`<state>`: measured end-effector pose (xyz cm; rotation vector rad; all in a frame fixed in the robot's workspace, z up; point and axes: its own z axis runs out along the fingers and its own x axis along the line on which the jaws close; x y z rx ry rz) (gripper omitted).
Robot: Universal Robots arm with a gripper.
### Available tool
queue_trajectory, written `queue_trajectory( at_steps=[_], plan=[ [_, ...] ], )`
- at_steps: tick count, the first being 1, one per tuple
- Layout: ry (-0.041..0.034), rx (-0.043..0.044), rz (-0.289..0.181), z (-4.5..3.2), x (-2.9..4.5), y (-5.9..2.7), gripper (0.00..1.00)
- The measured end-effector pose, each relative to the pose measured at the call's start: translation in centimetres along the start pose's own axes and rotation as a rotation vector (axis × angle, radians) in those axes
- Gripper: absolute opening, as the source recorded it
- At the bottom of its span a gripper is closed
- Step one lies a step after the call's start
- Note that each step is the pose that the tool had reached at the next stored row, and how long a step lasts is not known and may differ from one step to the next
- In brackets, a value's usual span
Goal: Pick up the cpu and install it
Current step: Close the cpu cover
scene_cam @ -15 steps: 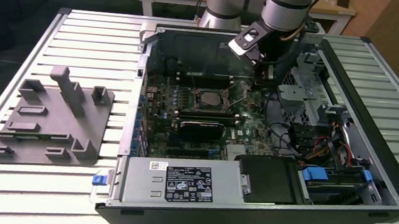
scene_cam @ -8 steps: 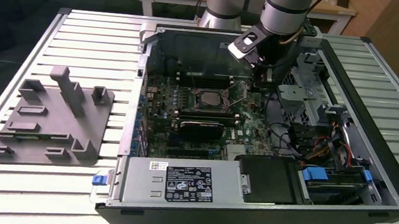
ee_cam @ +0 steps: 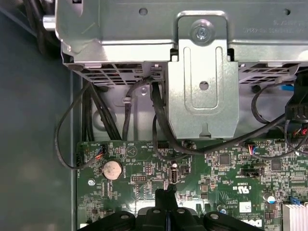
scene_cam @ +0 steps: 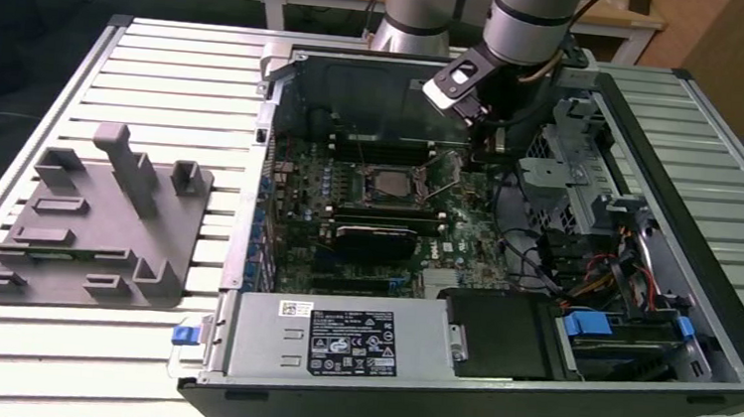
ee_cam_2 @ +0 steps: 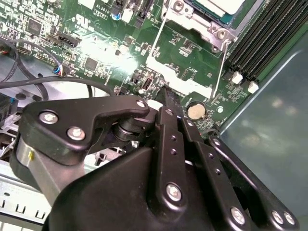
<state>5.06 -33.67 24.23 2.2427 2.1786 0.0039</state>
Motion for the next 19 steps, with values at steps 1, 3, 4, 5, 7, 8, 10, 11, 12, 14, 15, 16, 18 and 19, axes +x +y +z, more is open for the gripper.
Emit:
queue_trajectory(
  at_steps=[1,3,4,5,7,8,10,11,12,14,15,16,18,19],
  plan=[
    [0.0000,0.0000,0.000,0.01,0.03,-0.05,0.11],
    [0.0000,0.0000,0.000,0.02,0.08,-0.14,0.11],
    [0.0001,0.0000,0.000,0.02,0.11,-0.19,0.11],
    [0.0002,0.0000,0.000,0.03,0.12,-0.24,0.11],
    [0.0002,0.0000,0.000,0.02,0.15,-0.37,0.11],
    [0.0006,0.0000,0.000,0.02,0.15,-0.44,0.11],
    [0.0025,0.0001,0.000,0.02,0.15,-0.61,0.11],
    [0.0036,0.0000,0.000,0.02,0.15,-0.72,0.11],
    [0.0048,0.0000,0.000,0.02,0.15,-0.86,0.11],
    [0.0076,0.0002,0.000,0.01,0.14,-1.28,0.11],
    [0.0093,0.0001,0.001,0.01,0.13,-1.55,0.11],
    [0.0110,-0.0001,0.001,0.01,0.12,-1.85,0.11],
    [0.0143,-0.0006,0.001,0.00,0.10,-2.55,0.11],
    [0.0160,-0.0010,0.002,-0.01,0.09,-2.93,0.11]
  ],
)
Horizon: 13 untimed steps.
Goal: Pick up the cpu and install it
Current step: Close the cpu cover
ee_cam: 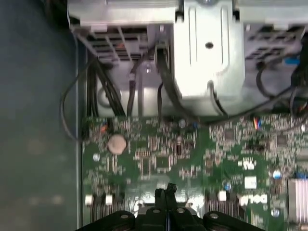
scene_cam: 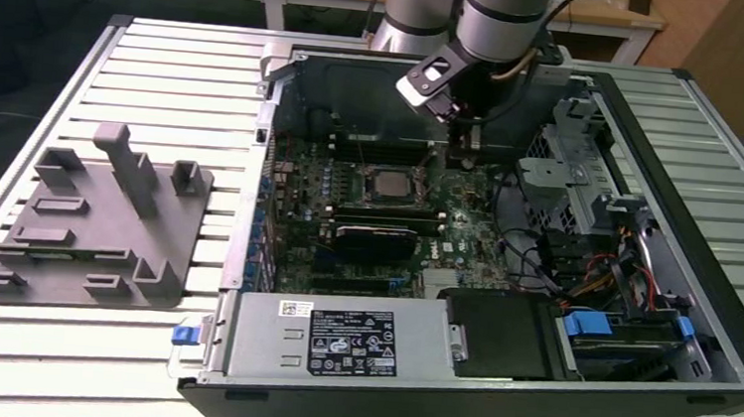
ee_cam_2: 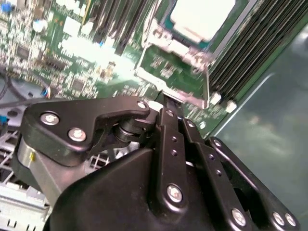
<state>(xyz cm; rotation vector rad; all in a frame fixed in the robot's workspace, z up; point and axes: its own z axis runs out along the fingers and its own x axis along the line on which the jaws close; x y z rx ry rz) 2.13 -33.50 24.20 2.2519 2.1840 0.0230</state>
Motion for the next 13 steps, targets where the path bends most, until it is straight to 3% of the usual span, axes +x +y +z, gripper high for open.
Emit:
queue_trajectory(
  at_steps=[8,13],
  plan=[
    [0.0098,-0.0019,0.002,-0.04,-0.08,-2.79,0.11],
    [0.0109,-0.0019,0.002,-0.03,-0.11,-3.55,0.11]
  ],
)
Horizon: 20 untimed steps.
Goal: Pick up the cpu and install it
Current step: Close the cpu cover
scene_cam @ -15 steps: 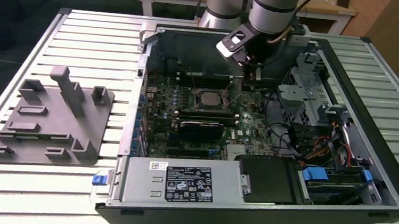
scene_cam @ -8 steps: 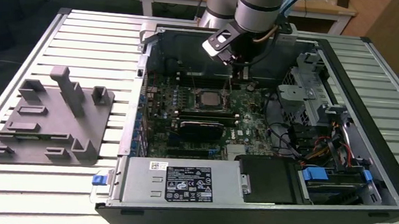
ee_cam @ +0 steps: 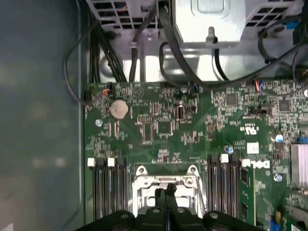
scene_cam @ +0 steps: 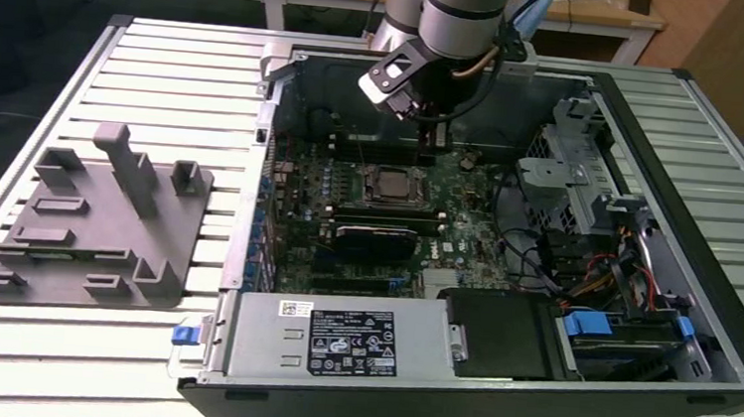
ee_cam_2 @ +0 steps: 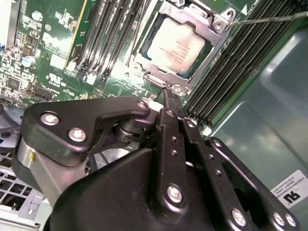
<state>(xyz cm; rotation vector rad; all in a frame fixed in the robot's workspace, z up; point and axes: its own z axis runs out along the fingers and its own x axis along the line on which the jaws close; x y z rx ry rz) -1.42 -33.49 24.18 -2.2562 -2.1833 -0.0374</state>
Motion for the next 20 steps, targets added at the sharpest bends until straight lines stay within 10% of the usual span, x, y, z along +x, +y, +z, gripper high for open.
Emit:
queue_trajectory(
  at_steps=[5,10,20],
  plan=[
    [0.0001,0.0021,0.000,0.01,0.00,-0.02,0.11],
    [-0.0023,0.0681,0.001,0.11,-0.01,-0.01,0.11],
    [-0.0021,0.0644,0.001,0.43,-0.45,-0.18,0.11]
  ],
)
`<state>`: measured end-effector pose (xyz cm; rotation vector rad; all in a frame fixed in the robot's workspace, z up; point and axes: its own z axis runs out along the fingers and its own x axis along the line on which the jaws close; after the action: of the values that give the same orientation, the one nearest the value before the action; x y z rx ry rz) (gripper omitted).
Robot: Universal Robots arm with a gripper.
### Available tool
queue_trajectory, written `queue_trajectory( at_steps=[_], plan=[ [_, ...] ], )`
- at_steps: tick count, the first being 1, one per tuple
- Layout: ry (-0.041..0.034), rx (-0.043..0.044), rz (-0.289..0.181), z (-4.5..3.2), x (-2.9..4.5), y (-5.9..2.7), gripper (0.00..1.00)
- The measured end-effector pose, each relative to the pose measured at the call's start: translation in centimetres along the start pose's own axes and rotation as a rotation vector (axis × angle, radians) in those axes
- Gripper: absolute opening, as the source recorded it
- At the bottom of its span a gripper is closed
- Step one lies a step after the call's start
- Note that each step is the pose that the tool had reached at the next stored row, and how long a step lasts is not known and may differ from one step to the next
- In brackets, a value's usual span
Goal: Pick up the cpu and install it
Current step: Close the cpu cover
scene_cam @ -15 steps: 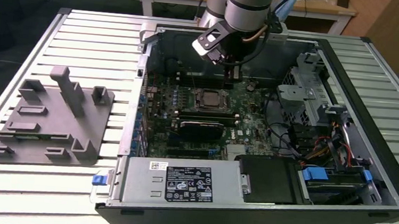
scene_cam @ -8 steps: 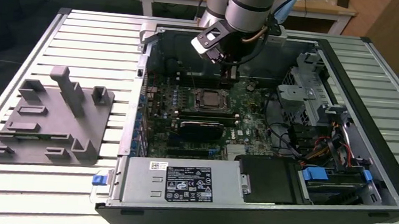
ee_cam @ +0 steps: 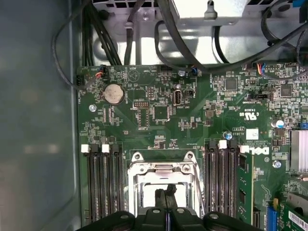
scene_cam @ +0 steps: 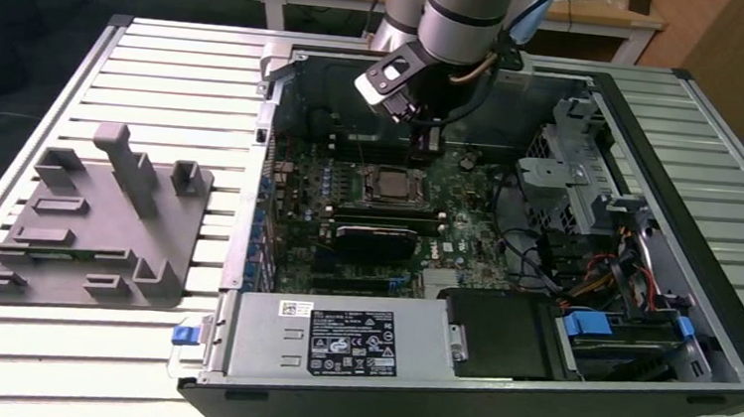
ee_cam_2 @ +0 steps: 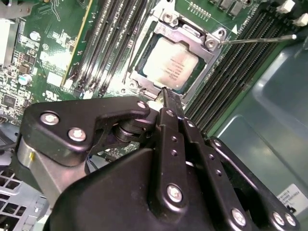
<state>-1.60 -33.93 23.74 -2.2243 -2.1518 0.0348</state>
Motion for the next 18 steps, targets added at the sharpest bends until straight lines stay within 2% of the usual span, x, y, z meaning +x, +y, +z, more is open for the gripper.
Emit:
queue_trajectory(
  at_steps=[5,8,12,14,18],
  plan=[
    [0.0010,-0.0070,-0.001,0.43,-0.37,-0.30,0.11],
    [0.0044,-0.0123,-0.002,0.66,-0.43,-0.73,0.11],
    [0.0058,-0.0309,-0.006,0.92,-0.47,-1.19,0.11],
    [0.0072,-0.0369,-0.007,1.04,-0.49,-1.46,0.11],
    [0.0076,-0.0382,-0.008,1.07,-0.50,-1.62,0.11]
  ],
)
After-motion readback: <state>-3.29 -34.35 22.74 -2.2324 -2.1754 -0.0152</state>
